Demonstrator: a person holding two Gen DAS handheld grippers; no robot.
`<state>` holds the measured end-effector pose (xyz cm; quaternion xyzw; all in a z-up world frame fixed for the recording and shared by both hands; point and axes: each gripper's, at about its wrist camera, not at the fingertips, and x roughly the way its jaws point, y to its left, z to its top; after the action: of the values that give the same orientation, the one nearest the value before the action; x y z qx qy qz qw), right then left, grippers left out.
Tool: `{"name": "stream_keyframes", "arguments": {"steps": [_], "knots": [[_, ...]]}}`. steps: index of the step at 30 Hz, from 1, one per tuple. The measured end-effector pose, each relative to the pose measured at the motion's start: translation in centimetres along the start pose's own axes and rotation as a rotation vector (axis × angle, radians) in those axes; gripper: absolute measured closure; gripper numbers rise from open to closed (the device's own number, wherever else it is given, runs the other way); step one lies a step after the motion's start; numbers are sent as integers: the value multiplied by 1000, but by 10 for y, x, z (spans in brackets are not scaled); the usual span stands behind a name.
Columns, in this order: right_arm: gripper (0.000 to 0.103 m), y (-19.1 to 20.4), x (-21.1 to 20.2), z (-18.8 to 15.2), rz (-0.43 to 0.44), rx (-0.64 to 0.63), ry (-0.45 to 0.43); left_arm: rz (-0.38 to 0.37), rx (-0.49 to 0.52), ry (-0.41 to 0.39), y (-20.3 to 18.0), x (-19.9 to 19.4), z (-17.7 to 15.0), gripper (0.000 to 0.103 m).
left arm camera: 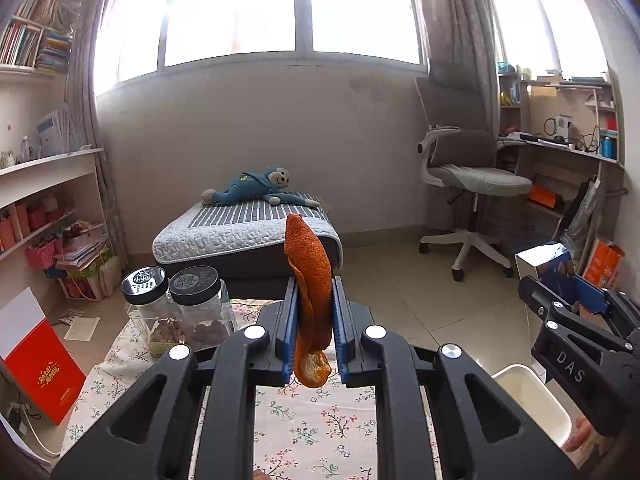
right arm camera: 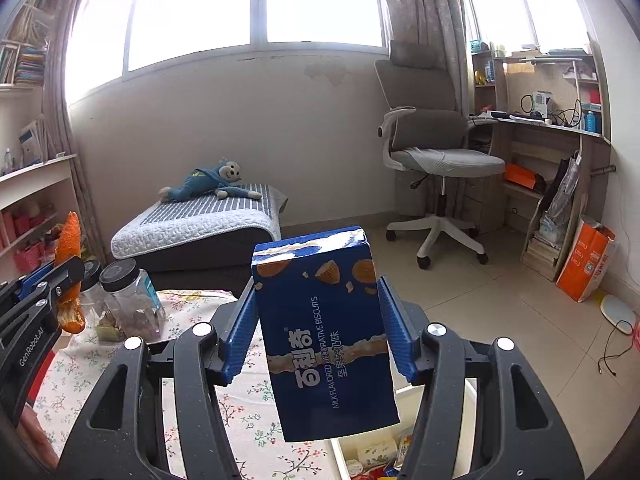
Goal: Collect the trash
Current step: 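Carry orange peel and blue box over the white bin and release both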
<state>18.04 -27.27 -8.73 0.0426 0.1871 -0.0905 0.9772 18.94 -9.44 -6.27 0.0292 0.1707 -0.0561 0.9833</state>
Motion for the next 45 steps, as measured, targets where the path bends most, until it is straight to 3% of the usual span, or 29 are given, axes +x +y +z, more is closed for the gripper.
{"name": "stream_keyframes", "arguments": {"steps": [12, 17, 24, 31, 33, 35, 36, 38, 45], "knots": [[46, -80, 18, -23, -151, 74, 116, -107, 58, 61, -70, 16, -13, 87], [20, -104, 16, -28, -208, 123, 126, -146, 66, 95, -97, 26, -17, 87], [11, -137, 11, -31, -296, 198, 119, -210, 83, 136, -132, 36, -23, 86], [7, -165, 6, -34, -367, 250, 113, -343, 81, 231, -167, 53, -25, 84], [7, -172, 3, -34, -392, 261, 110, -379, 81, 265, -176, 58, -26, 78], [7, -178, 0, -35, -414, 273, 106, -387, 68, 273, -178, 59, -26, 57], [7, -180, -1, -34, -423, 279, 103, -386, 63, 270, -179, 59, -25, 55], [7, -181, -3, -33, -432, 285, 98, -381, 66, 262, -179, 56, -23, 42], [7, -164, -11, -25, -436, 244, 79, -311, 73, 175, -169, 39, -13, 17]]}}
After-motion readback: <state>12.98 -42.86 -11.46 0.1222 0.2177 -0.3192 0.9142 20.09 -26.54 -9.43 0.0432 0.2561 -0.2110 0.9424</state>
